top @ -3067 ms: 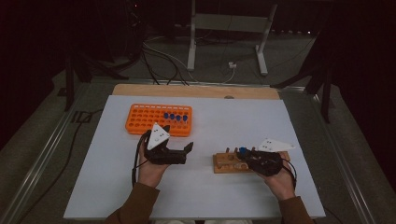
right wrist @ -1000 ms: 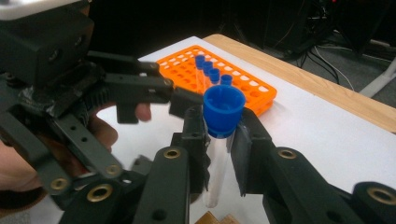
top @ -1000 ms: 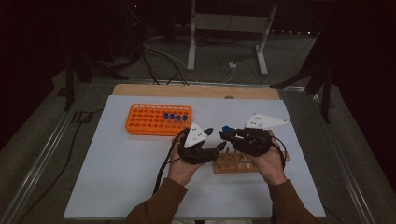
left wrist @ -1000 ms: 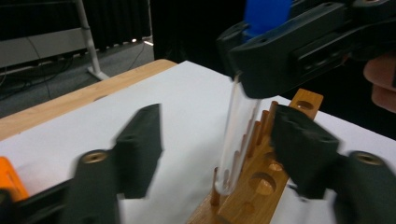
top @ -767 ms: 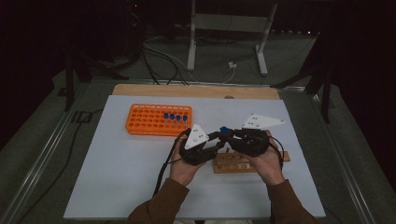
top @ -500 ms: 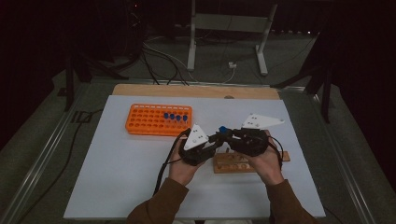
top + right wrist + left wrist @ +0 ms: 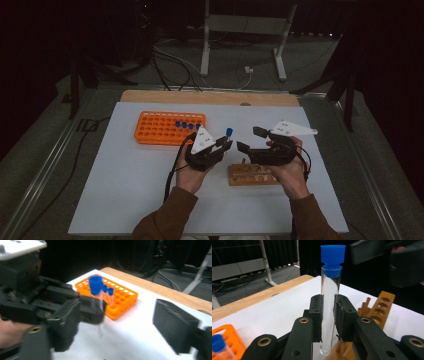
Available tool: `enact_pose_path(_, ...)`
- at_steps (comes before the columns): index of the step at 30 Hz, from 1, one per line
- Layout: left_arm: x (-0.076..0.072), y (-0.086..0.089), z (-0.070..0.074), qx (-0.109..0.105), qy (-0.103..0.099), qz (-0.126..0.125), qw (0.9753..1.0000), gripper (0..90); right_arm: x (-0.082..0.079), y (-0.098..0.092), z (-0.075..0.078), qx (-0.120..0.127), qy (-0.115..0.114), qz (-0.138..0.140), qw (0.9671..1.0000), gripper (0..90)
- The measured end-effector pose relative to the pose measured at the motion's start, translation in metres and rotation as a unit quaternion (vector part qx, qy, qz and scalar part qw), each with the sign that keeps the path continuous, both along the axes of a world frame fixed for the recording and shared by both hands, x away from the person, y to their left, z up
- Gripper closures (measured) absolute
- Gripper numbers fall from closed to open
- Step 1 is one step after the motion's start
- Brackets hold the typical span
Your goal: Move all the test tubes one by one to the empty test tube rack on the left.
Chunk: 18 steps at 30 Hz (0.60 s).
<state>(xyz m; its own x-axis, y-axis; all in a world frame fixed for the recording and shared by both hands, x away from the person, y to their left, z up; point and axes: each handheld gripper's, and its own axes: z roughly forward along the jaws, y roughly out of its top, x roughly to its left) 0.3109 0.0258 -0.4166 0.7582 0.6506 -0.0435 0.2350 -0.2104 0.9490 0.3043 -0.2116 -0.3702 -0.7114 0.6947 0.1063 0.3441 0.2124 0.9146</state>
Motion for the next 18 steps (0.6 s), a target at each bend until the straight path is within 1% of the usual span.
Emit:
enact_pose_path(2, 0.001, 0.004, 0.001, 0.002, -0.001, 0.002, 1.0, 78.1, -0.001, -0.002, -0.003, -0.005, -0.004, -0.008, 0.9999, 13.9)
enact_pose_path(3, 0.002, 0.006, 0.001, 0.002, -0.002, 0.004, 1.0, 78.1, -0.001, -0.004, -0.004, -0.004, -0.005, -0.009, 0.9999, 10.9)
enact_pose_path(5, 0.002, 0.01, 0.002, 0.004, -0.004, 0.008, 0.9999, 78.1, -0.002, -0.006, -0.006, -0.01, -0.006, -0.014, 0.9998, 6.7)
enact_pose_path(7, 0.003, 0.014, 0.004, 0.004, -0.006, 0.013, 0.9999, 78.2, -0.002, -0.01, -0.009, -0.009, -0.005, -0.016, 0.9998, 4.2)
enact_pose_path(14, 0.006, 0.028, 0.008, 0.003, -0.007, 0.031, 0.9995, 78.1, -0.004, -0.026, -0.016, -0.012, -0.006, -0.041, 0.9991, 0.1)
enact_pose_path(18, 0.009, 0.036, 0.01, 0.011, -0.008, 0.043, 0.999, 78.2, -0.006, -0.035, -0.019, -0.018, -0.007, -0.051, 0.9985, 0.0)
